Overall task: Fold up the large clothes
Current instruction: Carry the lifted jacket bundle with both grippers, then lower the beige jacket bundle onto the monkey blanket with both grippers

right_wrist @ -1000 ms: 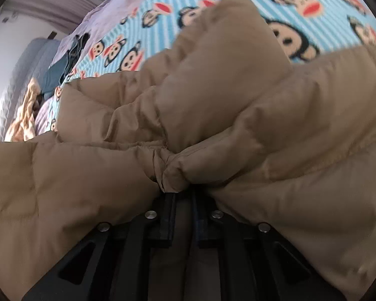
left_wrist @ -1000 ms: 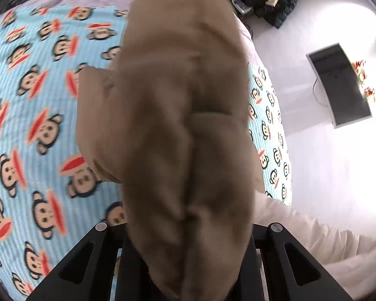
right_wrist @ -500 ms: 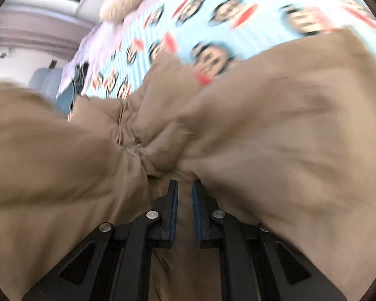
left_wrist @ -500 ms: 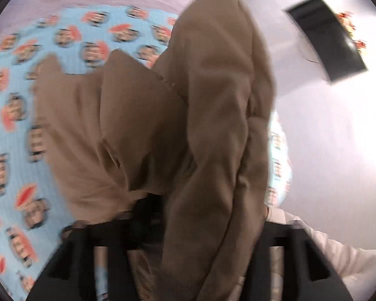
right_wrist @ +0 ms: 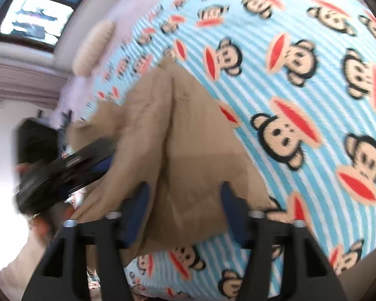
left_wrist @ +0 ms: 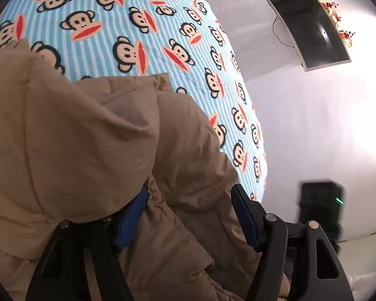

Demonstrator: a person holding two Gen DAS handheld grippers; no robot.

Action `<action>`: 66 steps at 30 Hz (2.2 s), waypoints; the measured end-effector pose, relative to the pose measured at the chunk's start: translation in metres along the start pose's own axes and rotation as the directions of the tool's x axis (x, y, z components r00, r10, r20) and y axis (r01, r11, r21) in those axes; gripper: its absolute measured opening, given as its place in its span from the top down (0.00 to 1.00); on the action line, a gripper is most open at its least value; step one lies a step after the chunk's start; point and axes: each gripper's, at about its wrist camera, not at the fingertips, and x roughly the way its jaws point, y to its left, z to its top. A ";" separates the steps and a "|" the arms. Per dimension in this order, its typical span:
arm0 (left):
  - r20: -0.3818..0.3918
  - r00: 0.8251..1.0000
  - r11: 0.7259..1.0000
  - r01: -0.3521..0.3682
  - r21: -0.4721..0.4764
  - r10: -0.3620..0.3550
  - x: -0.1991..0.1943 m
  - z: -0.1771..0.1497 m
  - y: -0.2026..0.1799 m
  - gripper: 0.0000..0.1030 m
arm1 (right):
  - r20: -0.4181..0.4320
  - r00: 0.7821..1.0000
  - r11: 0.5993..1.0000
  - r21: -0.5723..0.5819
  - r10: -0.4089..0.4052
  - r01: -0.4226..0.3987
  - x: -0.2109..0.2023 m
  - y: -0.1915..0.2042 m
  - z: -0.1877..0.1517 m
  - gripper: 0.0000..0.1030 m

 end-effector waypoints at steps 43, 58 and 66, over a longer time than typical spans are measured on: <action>0.469 0.754 0.887 -0.374 -0.269 0.460 -0.093 -0.030 0.096 0.32 | -0.114 0.993 0.991 -0.131 0.017 -0.032 0.113 -0.038 0.093 0.82; 0.477 0.655 0.801 -0.555 -0.223 0.587 -0.063 -0.015 0.060 0.28 | 0.019 0.995 0.983 -0.162 0.093 -0.089 0.072 -0.025 0.111 0.25; 0.464 0.646 0.783 -0.587 -0.204 0.605 -0.058 -0.014 0.052 0.28 | -0.138 0.951 0.954 -0.077 0.278 -0.290 0.110 -0.005 0.120 0.30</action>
